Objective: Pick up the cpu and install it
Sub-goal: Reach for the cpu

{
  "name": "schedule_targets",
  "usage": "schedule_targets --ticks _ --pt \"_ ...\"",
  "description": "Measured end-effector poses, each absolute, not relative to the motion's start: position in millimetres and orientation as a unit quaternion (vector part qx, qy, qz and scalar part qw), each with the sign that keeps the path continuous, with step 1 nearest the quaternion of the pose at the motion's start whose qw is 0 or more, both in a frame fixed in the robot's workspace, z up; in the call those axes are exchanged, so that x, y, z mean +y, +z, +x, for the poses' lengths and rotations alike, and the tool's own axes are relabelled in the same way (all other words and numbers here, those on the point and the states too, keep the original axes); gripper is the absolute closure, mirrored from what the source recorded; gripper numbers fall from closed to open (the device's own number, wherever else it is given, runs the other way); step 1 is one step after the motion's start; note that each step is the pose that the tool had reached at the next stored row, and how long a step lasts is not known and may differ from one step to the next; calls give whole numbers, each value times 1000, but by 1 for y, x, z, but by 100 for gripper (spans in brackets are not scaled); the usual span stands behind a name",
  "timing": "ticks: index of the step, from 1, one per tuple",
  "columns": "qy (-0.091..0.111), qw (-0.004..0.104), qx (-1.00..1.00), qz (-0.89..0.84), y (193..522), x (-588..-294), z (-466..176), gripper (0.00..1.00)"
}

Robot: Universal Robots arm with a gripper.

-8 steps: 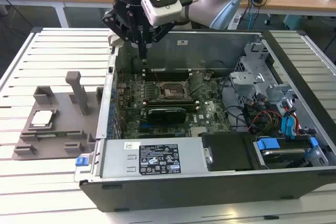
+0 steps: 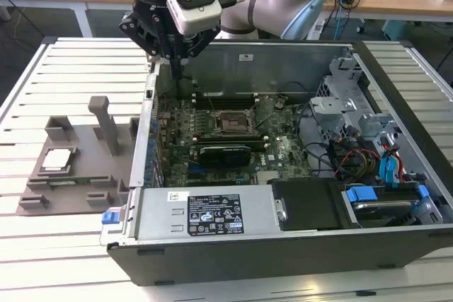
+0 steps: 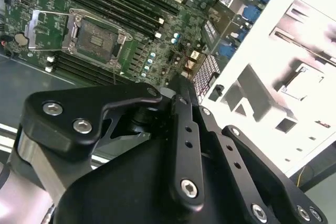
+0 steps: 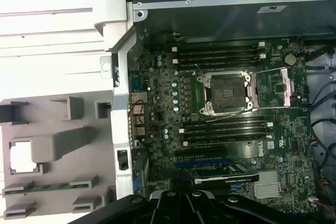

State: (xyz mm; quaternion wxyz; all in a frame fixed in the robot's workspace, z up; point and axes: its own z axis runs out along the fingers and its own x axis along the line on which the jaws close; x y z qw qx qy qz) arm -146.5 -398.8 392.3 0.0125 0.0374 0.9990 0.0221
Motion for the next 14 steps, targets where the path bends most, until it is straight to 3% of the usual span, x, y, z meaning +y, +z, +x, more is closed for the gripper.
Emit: schedule_targets --ticks 14 --pt "22 12 999 37 392 -399 -176 89"
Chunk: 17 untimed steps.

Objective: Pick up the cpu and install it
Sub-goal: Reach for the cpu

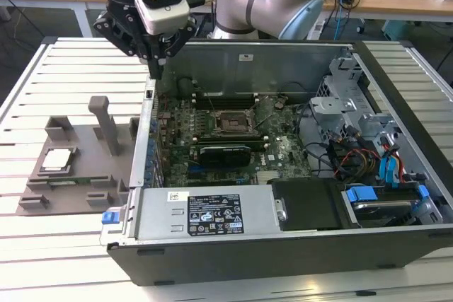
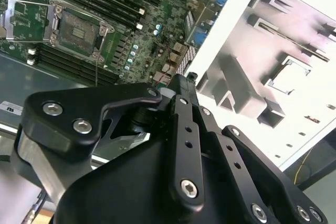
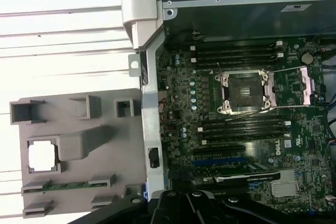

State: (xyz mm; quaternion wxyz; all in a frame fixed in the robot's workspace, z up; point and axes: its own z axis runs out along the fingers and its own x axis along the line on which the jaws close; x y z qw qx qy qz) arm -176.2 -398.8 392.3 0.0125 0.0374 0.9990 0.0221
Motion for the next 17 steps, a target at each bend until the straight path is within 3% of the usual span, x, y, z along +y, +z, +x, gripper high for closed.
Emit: schedule_targets --ticks 17 --pt "22 12 999 37 392 -399 -207 89"
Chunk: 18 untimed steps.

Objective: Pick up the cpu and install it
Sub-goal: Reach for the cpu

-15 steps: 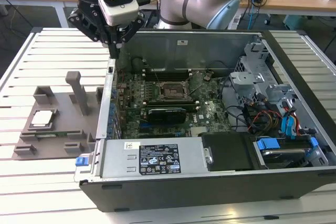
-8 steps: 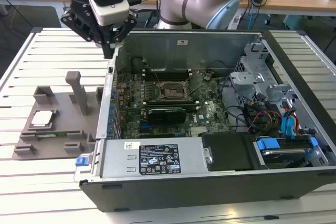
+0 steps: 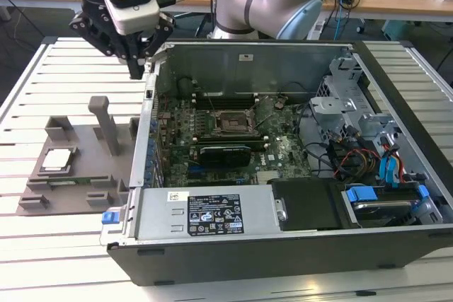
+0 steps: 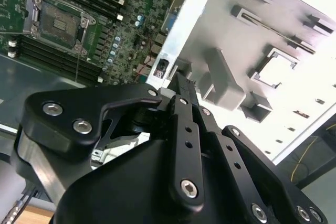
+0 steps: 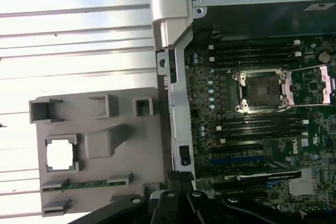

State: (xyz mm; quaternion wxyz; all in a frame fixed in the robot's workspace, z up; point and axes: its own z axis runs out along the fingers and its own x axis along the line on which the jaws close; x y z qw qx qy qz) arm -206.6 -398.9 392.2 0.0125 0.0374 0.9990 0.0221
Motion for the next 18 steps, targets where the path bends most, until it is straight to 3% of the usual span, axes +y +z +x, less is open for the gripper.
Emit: schedule_targets --ticks 18 --pt "22 12 999 37 392 -399 -241 89"
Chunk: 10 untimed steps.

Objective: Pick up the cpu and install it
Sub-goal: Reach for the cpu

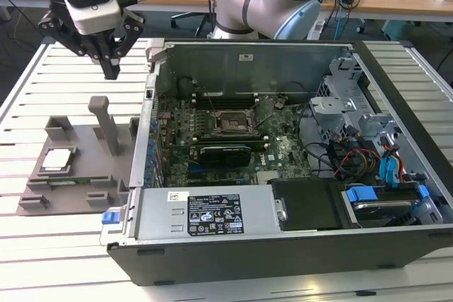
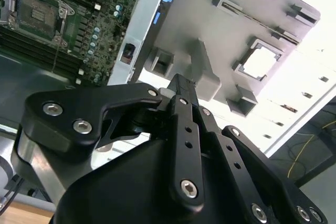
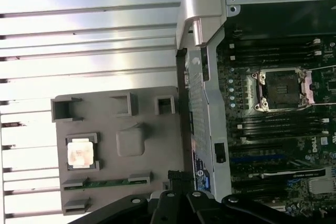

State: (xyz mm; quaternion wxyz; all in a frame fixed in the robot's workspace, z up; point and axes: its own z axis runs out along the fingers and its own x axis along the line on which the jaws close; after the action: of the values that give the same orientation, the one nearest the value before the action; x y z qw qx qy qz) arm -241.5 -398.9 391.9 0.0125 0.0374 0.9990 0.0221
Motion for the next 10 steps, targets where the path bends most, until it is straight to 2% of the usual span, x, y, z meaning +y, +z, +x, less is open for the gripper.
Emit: schedule_targets --ticks 10 --pt "22 13 999 37 392 -399 -259 89"
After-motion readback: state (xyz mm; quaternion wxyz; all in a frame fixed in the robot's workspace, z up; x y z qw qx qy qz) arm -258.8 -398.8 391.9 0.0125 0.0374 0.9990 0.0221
